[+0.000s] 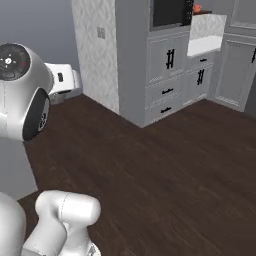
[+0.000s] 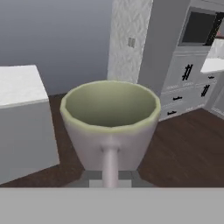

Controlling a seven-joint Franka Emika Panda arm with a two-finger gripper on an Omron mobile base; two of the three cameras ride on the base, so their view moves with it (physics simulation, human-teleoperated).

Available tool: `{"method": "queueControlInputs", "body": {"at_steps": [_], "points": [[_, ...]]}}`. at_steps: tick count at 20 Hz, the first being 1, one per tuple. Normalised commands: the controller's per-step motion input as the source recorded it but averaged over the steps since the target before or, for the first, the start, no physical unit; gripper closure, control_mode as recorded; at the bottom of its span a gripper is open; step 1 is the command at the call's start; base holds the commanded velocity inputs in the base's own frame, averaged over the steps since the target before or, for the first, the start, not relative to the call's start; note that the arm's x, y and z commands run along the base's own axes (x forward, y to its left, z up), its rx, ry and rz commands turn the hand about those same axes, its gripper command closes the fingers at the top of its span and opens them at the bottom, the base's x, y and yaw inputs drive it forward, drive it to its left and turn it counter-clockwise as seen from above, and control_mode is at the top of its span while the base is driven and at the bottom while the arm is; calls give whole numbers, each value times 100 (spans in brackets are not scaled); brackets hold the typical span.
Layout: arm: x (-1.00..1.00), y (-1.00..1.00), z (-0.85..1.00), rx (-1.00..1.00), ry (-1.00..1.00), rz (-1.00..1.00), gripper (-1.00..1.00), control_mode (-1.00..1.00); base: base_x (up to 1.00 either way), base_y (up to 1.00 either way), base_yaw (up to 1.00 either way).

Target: Gather all objects into one cabinet and sort the glasses and bowls to opposite sides.

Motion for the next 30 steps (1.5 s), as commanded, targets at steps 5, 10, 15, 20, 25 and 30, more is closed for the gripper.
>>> {"method": "queueControlInputs", "body": {"at_steps": [5,10,15,20,25,30], "points": [[0,0,0,0,0,0,100,100,-8,-78,-68],[0,0,0,0,0,0,100,100,20,-14,-51],[0,0,0,0,0,0,100,100,100,65,-11],[0,0,0,0,0,0,100,100,100,64,-3],[0,0,0,0,0,0,100,100,100,17,-5],[0,0,0,0,0,0,100,100,100,0,5]]}}
